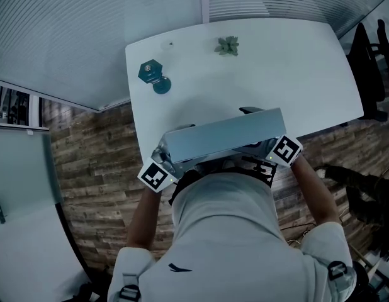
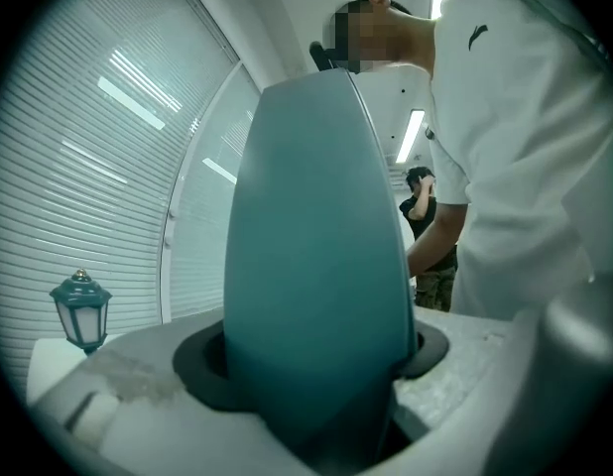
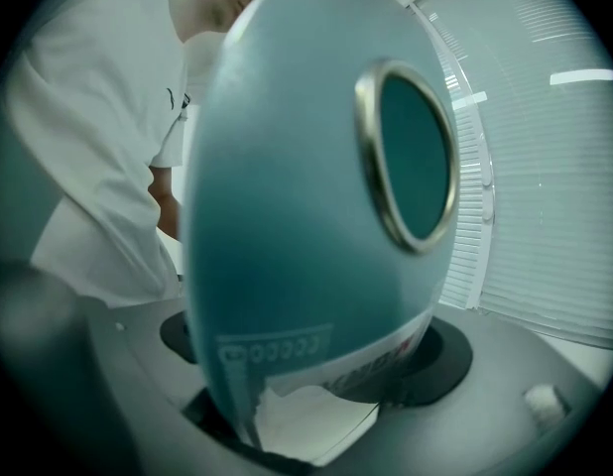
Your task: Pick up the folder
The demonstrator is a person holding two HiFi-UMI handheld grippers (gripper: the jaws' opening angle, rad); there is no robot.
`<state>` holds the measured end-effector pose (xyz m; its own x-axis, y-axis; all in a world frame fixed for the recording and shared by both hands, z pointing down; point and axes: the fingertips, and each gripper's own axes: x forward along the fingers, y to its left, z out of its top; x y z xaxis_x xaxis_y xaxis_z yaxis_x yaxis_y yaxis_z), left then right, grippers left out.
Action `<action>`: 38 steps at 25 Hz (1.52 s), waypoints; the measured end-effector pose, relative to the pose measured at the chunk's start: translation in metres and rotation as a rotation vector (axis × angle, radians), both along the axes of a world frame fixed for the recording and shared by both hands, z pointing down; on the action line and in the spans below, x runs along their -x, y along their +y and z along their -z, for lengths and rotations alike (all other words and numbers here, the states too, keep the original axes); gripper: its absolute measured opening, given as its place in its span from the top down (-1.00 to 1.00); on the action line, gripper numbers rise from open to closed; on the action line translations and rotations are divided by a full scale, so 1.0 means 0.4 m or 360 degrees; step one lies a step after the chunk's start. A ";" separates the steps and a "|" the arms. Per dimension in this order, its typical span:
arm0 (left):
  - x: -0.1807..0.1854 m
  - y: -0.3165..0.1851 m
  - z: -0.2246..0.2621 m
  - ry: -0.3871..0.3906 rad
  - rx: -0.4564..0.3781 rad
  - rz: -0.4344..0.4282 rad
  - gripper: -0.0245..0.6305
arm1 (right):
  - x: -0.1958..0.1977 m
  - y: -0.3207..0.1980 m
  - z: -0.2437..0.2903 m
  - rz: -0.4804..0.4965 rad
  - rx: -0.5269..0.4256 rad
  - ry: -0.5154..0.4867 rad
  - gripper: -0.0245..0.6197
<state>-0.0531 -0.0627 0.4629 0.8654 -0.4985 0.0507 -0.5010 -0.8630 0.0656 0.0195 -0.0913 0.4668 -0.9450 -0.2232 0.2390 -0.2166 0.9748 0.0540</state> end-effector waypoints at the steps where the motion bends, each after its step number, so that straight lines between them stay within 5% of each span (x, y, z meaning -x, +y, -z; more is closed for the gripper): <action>1: 0.003 0.004 0.011 0.0020 0.0008 0.0009 -0.11 | 0.001 0.001 0.010 0.0002 0.0013 -0.0018 -0.49; 9: 0.035 0.024 0.174 0.0286 -0.0108 0.0169 -0.05 | -0.012 -0.023 0.175 -0.0052 0.0001 -0.0216 -0.55; 14: 0.141 0.018 0.276 0.0373 -0.0258 0.0470 -0.01 | -0.092 -0.080 0.263 -0.0261 -0.0141 -0.0380 -0.36; 20: 0.280 0.018 0.346 0.0151 -0.0449 0.1030 -0.01 | -0.163 -0.124 0.304 -0.0554 -0.0182 -0.0527 0.05; 25: 0.375 0.039 0.347 -0.0128 -0.0559 0.1456 -0.01 | -0.167 -0.138 0.295 -0.0724 -0.0296 -0.0421 0.39; 31: 0.468 0.086 0.278 -0.0053 -0.0405 0.1743 -0.01 | -0.170 -0.153 0.252 -0.0920 -0.0294 -0.0350 0.71; 38: 0.517 0.122 0.250 -0.0036 -0.0412 0.2002 -0.01 | -0.202 -0.171 0.224 -0.1120 -0.0190 -0.0427 0.85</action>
